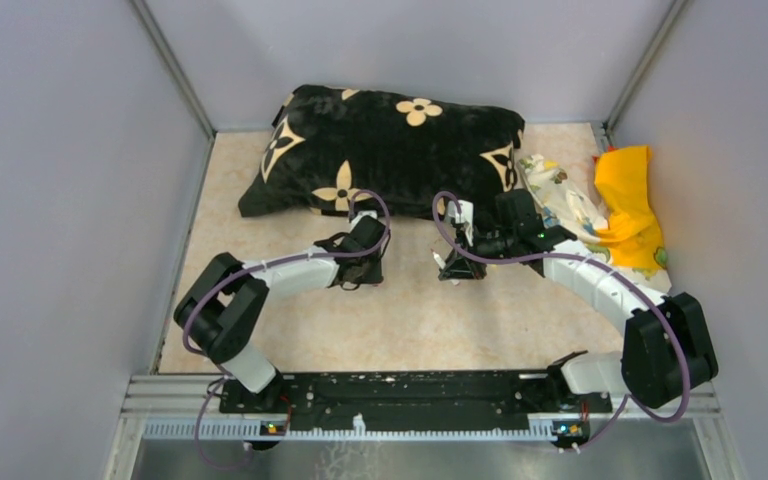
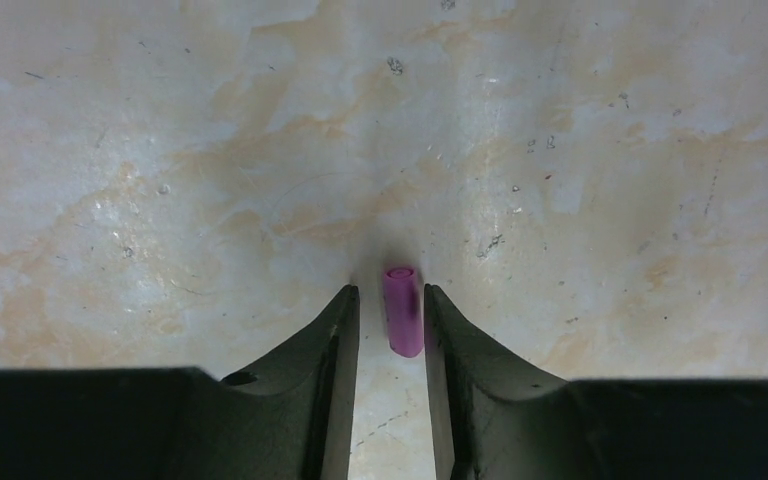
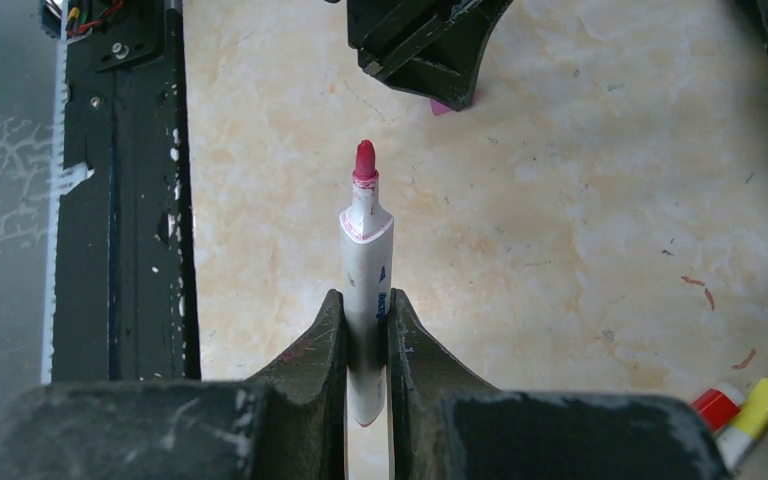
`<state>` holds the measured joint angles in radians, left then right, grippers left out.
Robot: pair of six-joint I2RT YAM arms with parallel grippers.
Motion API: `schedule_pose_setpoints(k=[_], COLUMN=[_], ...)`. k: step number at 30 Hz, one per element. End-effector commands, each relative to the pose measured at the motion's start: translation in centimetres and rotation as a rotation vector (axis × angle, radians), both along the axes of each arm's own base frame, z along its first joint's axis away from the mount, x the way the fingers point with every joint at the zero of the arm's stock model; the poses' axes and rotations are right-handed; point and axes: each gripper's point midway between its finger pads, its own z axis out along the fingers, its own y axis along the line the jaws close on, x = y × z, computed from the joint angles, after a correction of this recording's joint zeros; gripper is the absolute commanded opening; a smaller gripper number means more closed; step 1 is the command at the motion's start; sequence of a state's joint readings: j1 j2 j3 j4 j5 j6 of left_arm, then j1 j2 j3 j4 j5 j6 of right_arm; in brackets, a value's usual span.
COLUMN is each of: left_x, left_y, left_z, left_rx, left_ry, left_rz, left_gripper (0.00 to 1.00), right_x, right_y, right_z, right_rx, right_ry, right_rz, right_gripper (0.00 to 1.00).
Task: Insert the pens into the pen caps
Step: Pick up the pen cap from the center of the board.
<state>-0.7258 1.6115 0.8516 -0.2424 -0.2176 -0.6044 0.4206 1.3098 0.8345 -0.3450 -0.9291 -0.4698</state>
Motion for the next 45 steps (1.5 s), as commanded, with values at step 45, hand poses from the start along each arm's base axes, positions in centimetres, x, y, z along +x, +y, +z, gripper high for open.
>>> schedule_pose_setpoints(k=[45], left_x=[-1.5], left_y=[-4.1], left_z=[13.3], left_rx=[-0.538], left_ry=[-0.448], left_rz=[-0.106], left_gripper=[0.00], right_x=[-0.5], right_y=[0.9], right_z=[3.2], right_rx=[0.106], right_ry=[-0.053], right_rz=[0.088], right_gripper=[0.00])
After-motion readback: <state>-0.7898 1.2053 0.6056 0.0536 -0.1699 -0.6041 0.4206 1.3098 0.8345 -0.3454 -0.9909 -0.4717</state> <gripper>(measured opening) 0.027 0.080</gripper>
